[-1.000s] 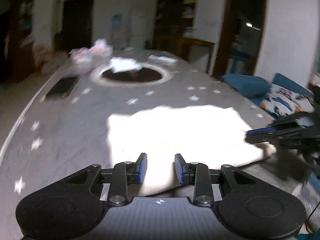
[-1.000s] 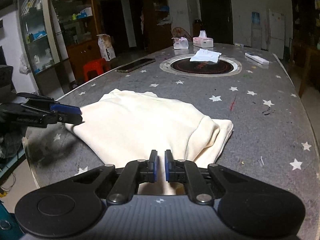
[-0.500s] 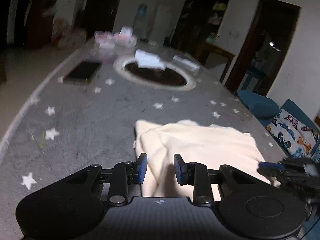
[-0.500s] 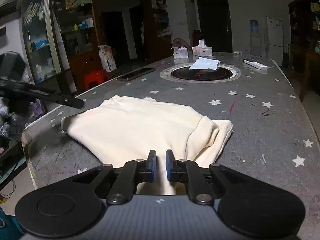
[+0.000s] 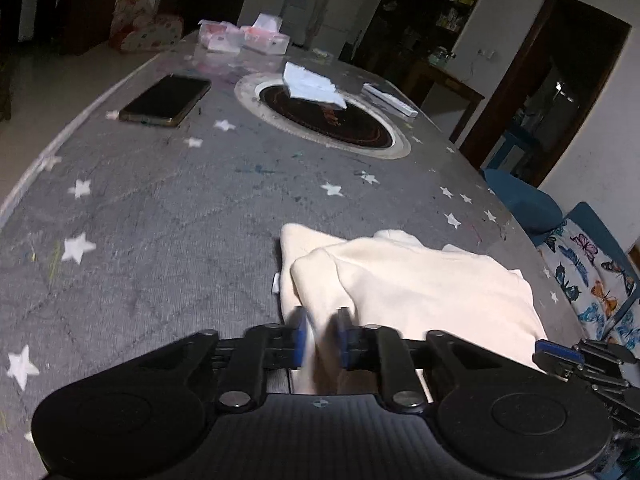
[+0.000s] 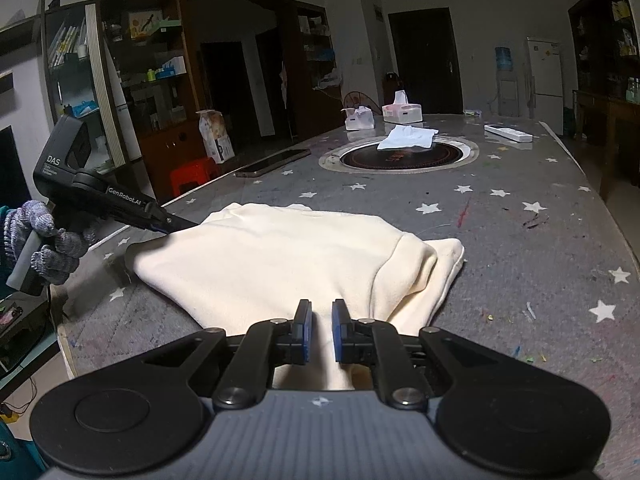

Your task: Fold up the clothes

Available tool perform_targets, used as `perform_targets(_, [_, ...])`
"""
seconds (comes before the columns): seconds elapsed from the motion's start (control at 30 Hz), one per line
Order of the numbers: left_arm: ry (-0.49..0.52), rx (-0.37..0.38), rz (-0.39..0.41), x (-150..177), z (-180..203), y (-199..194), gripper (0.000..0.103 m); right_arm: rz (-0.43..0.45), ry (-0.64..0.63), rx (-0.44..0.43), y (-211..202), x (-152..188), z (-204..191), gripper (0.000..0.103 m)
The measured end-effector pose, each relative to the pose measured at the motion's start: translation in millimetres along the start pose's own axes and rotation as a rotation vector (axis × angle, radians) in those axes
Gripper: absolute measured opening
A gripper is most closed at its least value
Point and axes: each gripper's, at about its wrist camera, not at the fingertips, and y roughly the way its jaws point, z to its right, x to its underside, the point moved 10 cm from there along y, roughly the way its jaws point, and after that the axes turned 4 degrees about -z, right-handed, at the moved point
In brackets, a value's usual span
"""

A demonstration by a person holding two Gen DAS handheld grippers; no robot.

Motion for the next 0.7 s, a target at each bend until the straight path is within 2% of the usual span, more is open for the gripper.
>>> perform_targets(0.23, [0.174, -0.109, 0.115, -12, 15, -17, 0.004, 0.002, 0.005, -0.003, -1, 1, -1, 0.01])
perform_targets(0.37, [0.25, -0.17, 0.116, -9, 14, -10, 0.002, 0.002, 0.007, -0.004, -1, 1, -1, 0.01])
perform_targets(0.47, [0.321, -0.285, 0.1, -1, 4, 2, 0.0, 0.001, 0.007, -0.001, 0, 1, -1, 0.01])
perform_targets(0.57, [0.276, -0.281, 0.079, 3, -7, 4, 0.0, 0.0, 0.005, 0.001, 0, 1, -2, 0.01])
perform_targets(0.7, [0.211, -0.252, 0.105, -5, -12, -12, 0.0, -0.001, 0.002, 0.002, 0, 1, -2, 0.01])
